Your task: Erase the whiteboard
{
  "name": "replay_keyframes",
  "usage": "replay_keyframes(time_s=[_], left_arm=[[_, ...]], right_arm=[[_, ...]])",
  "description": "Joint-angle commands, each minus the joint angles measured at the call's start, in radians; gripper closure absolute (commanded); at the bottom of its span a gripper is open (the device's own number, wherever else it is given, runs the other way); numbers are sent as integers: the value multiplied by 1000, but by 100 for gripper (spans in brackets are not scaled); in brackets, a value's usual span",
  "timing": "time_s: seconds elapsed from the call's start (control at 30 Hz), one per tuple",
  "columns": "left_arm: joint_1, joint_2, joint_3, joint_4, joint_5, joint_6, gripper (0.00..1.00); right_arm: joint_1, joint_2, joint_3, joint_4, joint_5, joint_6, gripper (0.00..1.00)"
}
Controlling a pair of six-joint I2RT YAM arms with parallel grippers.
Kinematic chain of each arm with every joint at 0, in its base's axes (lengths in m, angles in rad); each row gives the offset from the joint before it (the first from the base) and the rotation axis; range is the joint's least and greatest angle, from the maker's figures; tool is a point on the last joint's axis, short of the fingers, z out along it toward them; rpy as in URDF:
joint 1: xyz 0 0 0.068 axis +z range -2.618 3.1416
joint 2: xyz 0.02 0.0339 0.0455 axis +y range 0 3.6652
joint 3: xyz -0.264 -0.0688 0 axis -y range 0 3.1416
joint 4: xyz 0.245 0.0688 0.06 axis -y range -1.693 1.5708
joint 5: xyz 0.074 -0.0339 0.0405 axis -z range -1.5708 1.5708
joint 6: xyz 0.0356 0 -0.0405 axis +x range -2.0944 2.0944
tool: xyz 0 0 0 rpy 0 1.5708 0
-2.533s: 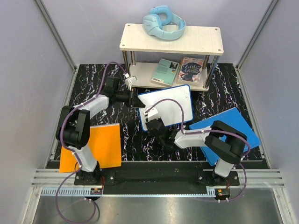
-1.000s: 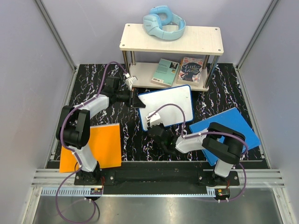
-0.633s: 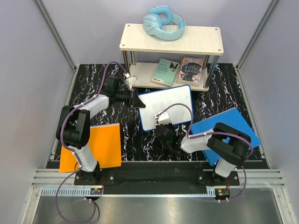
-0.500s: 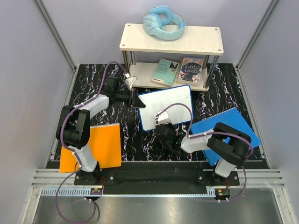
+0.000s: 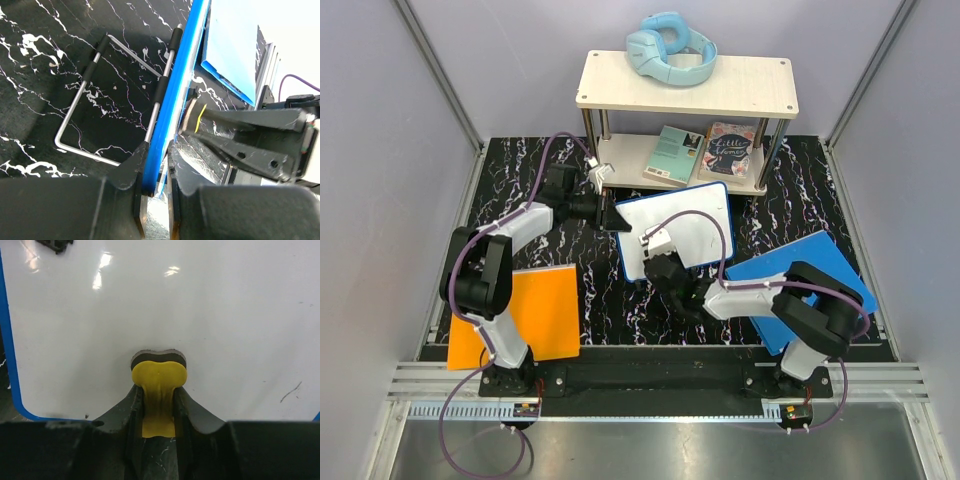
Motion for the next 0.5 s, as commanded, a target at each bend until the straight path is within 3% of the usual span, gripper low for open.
replay_keyframes(time_s=[0.0, 0.3, 0.47], left_arm=[[-11, -24, -20, -61, -180, 164, 100], [-8, -124, -52, -130, -290, 234, 100], [-3, -147, -45, -195, -328, 268, 100]], right_arm=[[-16, -141, 38, -188, 3, 63, 100], [-15, -397, -76, -422, -109, 159, 100], [-16, -466, -108, -516, -261, 194, 100]])
